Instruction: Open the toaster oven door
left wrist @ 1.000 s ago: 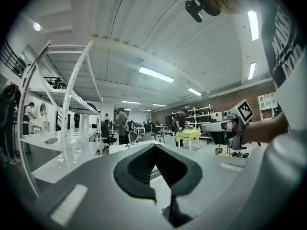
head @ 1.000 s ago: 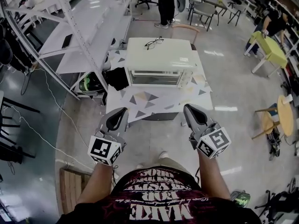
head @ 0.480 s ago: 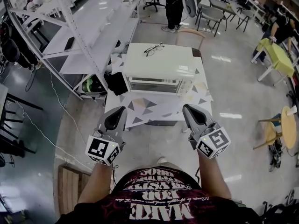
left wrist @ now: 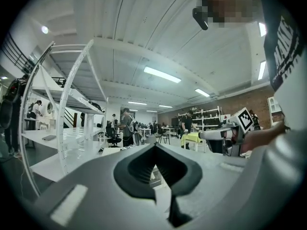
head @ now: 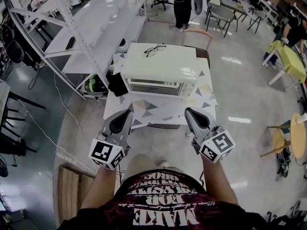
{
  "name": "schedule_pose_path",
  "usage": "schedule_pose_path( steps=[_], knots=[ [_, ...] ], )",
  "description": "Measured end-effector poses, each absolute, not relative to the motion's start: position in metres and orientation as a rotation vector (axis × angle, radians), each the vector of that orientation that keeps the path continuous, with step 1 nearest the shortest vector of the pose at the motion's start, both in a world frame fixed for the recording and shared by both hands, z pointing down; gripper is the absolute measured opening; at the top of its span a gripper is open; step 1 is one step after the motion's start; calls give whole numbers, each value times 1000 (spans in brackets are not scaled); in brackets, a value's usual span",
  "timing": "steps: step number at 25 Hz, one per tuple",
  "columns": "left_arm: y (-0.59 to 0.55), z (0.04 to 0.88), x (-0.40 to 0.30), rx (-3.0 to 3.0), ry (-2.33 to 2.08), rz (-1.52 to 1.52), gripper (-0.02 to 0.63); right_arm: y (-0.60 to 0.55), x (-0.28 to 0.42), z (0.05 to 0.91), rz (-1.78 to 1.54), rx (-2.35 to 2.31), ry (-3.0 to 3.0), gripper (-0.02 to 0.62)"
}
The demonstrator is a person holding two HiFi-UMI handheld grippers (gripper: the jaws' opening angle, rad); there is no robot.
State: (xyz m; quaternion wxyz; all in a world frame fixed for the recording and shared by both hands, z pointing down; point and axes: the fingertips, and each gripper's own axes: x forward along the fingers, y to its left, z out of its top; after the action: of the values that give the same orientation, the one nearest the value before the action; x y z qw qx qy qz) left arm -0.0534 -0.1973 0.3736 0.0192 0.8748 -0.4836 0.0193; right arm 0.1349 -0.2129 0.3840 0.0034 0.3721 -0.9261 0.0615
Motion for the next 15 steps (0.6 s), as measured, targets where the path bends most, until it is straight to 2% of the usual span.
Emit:
schedule_pose_path(
  steps=[5, 15],
  knots=[
    [-204, 380, -55, 2715, -1545, 179, 2, -221, 137, 390, 224, 1159, -2912, 26],
    [-244, 391, -64, 2725, -1499, 220, 2, -254, 132, 392, 241, 1203, -2899, 26]
  ],
)
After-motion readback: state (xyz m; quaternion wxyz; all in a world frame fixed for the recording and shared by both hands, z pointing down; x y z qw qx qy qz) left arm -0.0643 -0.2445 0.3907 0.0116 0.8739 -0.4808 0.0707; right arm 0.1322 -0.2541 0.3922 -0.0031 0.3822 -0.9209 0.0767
